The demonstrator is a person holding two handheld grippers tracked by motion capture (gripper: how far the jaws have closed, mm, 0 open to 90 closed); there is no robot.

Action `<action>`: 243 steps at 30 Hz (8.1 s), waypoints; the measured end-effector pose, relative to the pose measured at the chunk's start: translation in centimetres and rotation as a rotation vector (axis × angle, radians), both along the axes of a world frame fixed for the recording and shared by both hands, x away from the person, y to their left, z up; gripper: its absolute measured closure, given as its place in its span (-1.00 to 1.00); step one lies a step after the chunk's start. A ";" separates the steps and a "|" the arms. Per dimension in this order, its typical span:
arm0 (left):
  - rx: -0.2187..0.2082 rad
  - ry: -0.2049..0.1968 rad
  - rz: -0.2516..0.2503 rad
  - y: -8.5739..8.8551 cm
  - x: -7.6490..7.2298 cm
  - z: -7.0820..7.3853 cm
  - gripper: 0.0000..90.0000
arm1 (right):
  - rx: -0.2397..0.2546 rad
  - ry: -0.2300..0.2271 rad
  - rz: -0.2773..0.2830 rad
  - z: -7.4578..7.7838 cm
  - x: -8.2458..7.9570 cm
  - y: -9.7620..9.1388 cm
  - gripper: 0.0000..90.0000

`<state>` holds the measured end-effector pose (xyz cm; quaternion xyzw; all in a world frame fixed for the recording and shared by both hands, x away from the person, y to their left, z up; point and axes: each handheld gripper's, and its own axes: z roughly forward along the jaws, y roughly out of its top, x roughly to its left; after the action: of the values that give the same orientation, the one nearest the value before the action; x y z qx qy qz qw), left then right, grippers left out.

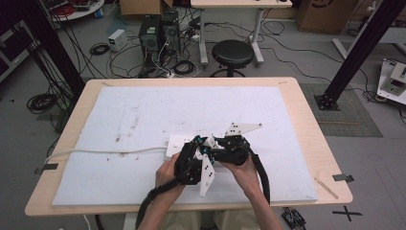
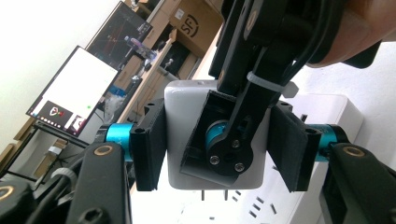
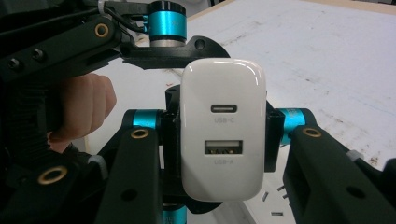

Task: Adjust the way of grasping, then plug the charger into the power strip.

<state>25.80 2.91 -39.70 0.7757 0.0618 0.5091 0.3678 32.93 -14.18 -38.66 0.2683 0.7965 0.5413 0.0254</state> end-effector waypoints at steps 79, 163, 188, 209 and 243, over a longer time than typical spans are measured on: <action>-0.568 0.410 0.043 14.2 0.5 1.7 -0.63 | -0.010 -0.089 -0.130 1.3 0.6 -6.6 0.40; -0.735 0.428 0.331 22.0 -2.0 0.0 -0.60 | -0.775 -0.003 0.455 1.9 9.9 3.3 0.40; -0.735 0.443 0.337 21.7 -2.2 -0.5 -0.60 | -0.700 -0.016 0.453 0.0 9.9 2.7 0.41; -0.730 0.452 0.338 21.5 -2.1 -0.6 -0.60 | -0.610 -0.088 0.436 -0.9 9.3 1.8 0.42; -0.723 0.462 0.350 21.7 -2.2 -0.9 -0.59 | -0.528 -0.084 0.431 -2.0 9.5 1.2 0.42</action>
<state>23.55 24.61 -40.63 0.6687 0.4458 0.3235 0.4995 42.45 -13.00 -40.68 0.0554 0.9458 0.3198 0.0116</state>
